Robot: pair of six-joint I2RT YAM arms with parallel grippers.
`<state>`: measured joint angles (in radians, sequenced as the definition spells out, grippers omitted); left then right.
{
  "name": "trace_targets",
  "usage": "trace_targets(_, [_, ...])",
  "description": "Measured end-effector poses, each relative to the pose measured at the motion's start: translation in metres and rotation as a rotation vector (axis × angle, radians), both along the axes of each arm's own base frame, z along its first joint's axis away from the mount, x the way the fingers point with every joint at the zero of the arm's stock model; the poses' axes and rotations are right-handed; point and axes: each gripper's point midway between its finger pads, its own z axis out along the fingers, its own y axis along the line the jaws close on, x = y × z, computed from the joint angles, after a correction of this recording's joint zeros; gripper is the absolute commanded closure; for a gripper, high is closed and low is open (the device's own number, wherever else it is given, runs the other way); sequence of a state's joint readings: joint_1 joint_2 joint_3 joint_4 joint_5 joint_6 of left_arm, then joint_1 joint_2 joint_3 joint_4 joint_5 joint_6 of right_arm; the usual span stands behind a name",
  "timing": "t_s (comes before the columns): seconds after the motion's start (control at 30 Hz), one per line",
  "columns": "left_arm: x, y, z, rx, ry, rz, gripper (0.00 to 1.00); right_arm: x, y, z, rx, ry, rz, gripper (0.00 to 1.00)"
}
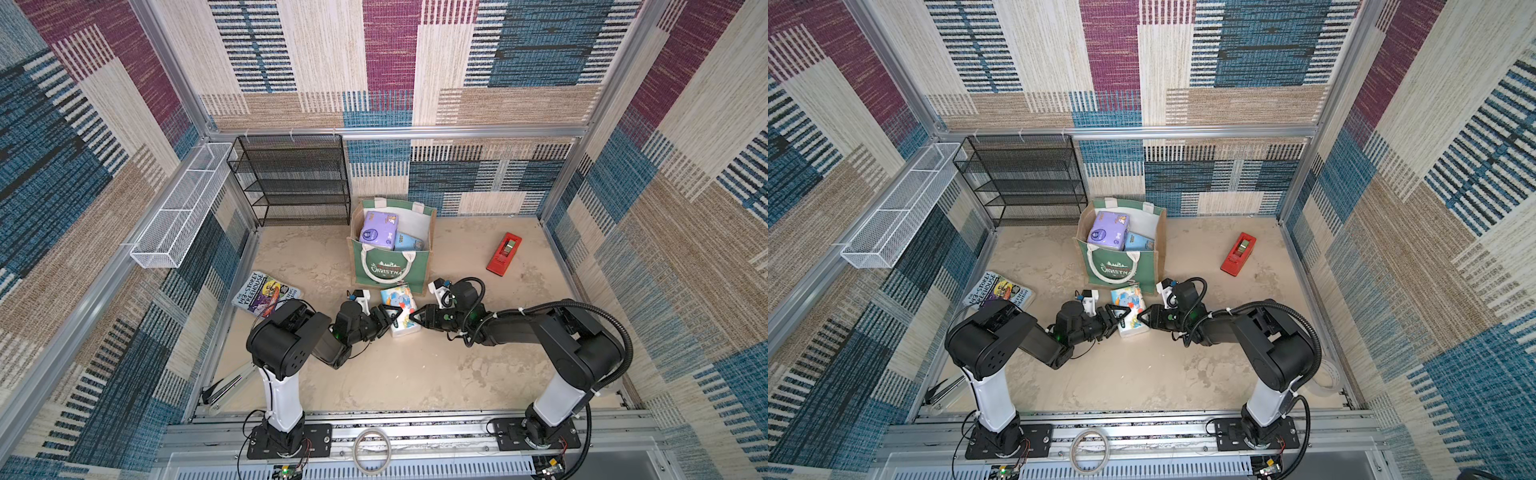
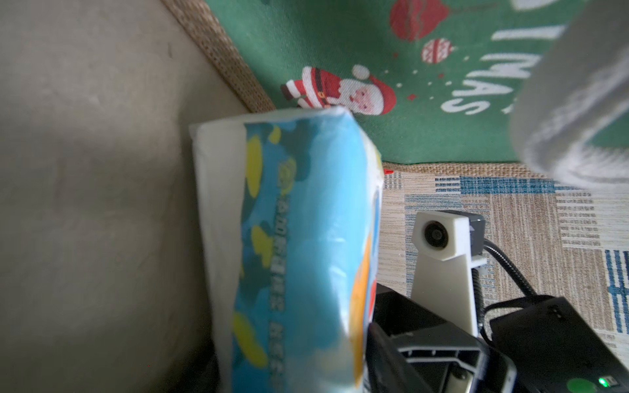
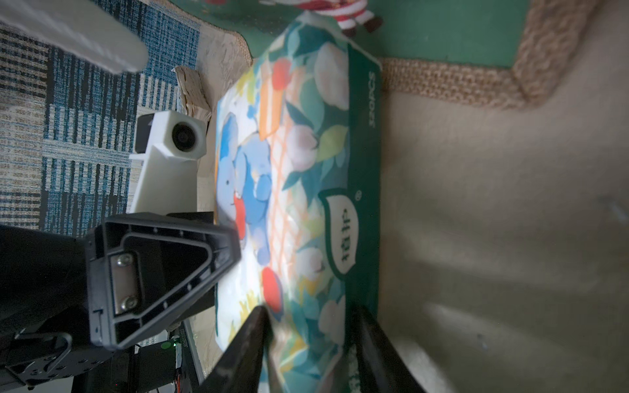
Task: Put tissues into the canvas bag
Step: Pick up the pack of facial tissues from the center of the board.
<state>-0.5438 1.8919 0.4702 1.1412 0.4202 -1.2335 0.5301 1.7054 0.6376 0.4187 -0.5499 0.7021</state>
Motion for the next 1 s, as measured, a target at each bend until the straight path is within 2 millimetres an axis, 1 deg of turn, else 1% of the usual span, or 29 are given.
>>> trace_targets(0.23, [-0.004,0.001,0.000,-0.001,0.002,-0.002,0.53,-0.006,-0.003,0.007,0.004,-0.008,0.001,0.55])
trace_targets(0.37, [-0.006,0.003,0.003,-0.004,-0.004,-0.002,0.56,-0.009,-0.005,0.009,0.001,-0.004,0.000,0.54])
trace_targets(0.47, [-0.008,0.004,0.008,-0.009,-0.012,-0.002,0.57,-0.009,-0.007,0.014,-0.005,-0.017,-0.004,0.53])
trace_targets(0.6, [-0.012,0.007,0.021,-0.022,-0.035,-0.002,0.58,-0.009,-0.011,0.025,-0.019,-0.050,-0.012,0.51])
trace_targets(0.8, [-0.018,0.010,0.033,-0.023,-0.037,-0.004,0.58,-0.006,-0.020,0.042,-0.033,-0.095,-0.038,0.49])
trace_targets(1.0, [-0.035,0.002,0.041,-0.003,-0.016,-0.053,0.58,0.005,-0.042,0.069,-0.033,-0.163,-0.101,0.48])
